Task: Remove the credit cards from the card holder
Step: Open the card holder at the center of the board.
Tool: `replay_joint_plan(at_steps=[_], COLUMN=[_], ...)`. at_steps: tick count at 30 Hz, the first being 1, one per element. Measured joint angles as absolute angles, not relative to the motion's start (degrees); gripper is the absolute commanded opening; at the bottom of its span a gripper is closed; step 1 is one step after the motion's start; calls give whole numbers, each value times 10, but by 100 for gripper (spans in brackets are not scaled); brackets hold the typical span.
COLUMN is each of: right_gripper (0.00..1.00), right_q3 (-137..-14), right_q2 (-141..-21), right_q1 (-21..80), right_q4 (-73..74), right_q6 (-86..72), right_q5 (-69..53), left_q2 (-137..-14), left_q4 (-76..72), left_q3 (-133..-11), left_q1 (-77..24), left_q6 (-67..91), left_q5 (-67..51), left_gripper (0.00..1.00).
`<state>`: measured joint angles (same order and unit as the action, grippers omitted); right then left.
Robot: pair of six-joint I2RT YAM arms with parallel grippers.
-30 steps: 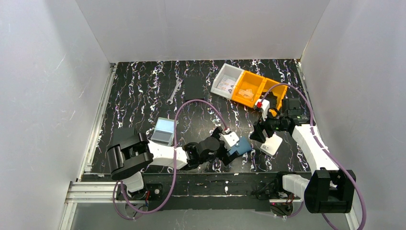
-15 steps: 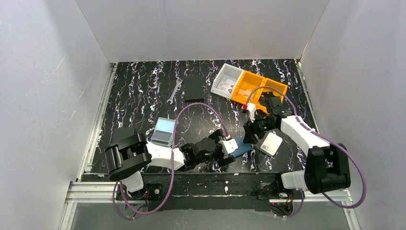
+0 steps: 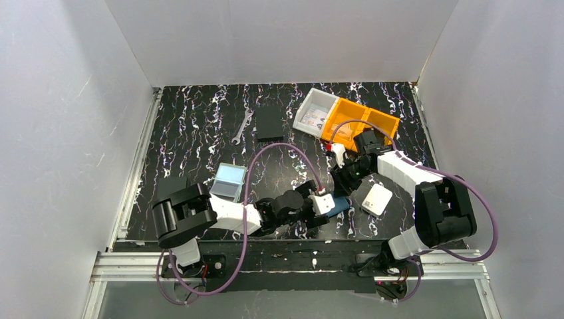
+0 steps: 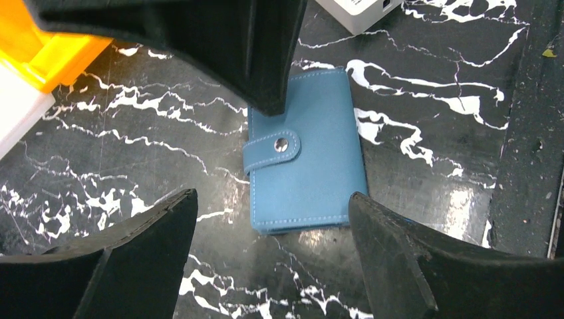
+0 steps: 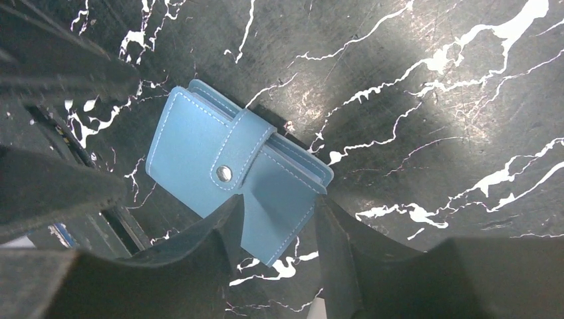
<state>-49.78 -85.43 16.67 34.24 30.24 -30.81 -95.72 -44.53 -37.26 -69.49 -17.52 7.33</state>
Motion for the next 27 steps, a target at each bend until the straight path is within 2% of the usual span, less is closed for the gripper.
replay_joint_plan(at_steps=[6,9,12,15,27], right_gripper=[33,29,27,25,20], right_q3=[-498,-498,-498,-498,-498], right_q2=[-854,-852,-851,-851,-853], right_q1=[174,173,173,173,173], right_q4=[329,320,313,313,313], right_q6=[283,273,269,268,270], right_q5=[-270,-250,-241,-239,-239], left_q2=[-1006,-1029,-1047,-1062,-1084], left_q4=[-444,-443,-439,-432,-432], left_q3=[-423,-447,-463,-474,-489], left_q1=[-695,-695,-695,-695,-697], left_q6=[-189,-196,-204,-210,-229], left_q5=[67,66,66,68,98], left_gripper=[71,67,62,52,46])
